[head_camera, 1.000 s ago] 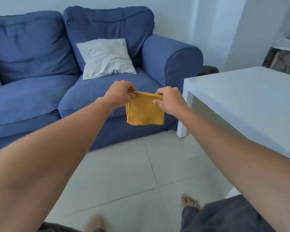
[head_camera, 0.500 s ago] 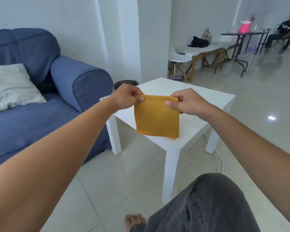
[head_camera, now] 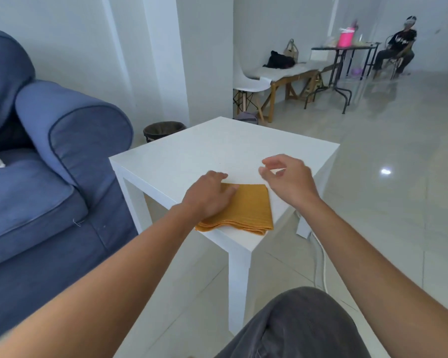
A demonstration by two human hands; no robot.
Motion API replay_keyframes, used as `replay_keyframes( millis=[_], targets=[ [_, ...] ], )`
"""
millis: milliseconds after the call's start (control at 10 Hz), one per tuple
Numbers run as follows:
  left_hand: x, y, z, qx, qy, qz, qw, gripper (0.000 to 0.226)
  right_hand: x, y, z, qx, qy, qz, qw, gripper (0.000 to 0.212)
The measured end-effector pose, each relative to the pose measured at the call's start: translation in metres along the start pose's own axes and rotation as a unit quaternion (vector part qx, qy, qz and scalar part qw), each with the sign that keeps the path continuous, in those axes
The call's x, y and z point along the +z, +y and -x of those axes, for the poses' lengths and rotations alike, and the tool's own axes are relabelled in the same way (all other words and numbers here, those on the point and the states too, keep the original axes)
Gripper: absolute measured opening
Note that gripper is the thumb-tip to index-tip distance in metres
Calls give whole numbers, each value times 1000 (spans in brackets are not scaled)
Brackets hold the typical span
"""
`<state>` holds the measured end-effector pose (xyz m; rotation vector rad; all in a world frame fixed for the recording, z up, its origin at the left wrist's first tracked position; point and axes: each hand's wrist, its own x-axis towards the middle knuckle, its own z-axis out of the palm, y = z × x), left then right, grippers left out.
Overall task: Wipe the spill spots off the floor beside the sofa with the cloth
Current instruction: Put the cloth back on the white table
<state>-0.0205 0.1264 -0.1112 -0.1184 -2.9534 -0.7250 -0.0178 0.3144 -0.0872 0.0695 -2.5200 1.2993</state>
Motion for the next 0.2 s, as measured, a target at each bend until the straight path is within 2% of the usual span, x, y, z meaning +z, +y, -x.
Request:
replay_keyframes(
  millis=[100,200],
  targets=[
    [10,-6,10,25,-43,-45,998,68,-37,-26,38,-76,99,-113,986,13],
    [17,-14,14,49,-58,-82,994,75,-100,-58,72,-189,106,-189,958,18]
  ],
)
